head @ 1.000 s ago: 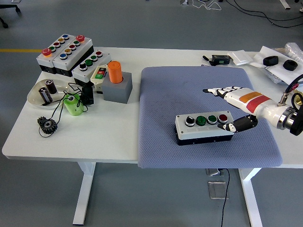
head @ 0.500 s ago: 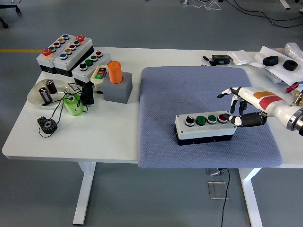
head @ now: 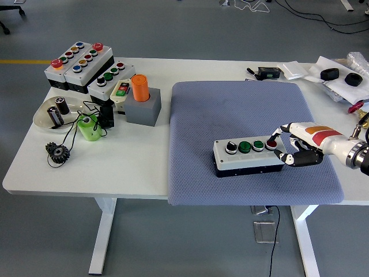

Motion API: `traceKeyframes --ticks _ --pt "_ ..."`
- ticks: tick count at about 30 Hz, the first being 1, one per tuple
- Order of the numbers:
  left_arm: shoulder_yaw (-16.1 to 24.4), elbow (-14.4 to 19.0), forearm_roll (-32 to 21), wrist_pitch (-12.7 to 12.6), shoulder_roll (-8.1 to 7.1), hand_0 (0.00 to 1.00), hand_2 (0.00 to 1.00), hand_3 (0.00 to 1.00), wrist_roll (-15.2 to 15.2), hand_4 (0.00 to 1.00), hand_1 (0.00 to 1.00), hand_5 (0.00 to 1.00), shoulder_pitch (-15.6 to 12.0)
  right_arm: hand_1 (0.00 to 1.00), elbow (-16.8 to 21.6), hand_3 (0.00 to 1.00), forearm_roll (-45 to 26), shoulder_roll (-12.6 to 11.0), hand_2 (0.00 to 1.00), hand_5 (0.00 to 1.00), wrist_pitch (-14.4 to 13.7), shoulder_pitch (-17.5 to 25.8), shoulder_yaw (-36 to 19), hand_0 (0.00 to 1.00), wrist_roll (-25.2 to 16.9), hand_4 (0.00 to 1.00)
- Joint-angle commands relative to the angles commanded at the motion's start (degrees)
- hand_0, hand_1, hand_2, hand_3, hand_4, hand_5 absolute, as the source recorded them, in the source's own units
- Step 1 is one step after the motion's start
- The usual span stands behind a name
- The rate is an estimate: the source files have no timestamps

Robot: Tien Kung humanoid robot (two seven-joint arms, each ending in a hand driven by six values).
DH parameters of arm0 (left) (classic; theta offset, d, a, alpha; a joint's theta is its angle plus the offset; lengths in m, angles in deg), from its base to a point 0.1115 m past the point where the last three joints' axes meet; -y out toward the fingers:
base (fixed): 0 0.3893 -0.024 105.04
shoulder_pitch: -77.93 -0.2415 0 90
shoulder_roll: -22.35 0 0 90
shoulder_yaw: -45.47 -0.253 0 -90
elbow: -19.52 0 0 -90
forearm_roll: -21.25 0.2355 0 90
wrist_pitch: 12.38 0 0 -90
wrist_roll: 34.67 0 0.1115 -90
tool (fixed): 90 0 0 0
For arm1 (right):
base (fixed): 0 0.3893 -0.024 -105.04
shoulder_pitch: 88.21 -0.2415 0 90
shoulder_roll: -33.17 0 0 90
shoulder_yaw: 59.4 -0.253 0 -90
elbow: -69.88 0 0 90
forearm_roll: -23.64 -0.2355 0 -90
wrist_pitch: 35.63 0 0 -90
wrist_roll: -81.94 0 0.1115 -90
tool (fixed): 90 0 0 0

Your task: Pick up the button,place it on the desk,press the button,press the button

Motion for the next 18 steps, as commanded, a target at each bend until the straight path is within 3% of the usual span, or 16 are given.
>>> traceKeyframes --ticks 18 --pt "0.16 0.00 -0.26 0.01 0.01 0.646 0.690 0.498 0.01 0.314 0.697 0.998 0.46 0.002 -1.78 0.707 0.96 0.66 0.070 0.434 0.17 -1.04 2.00 0.002 1.07 0.563"
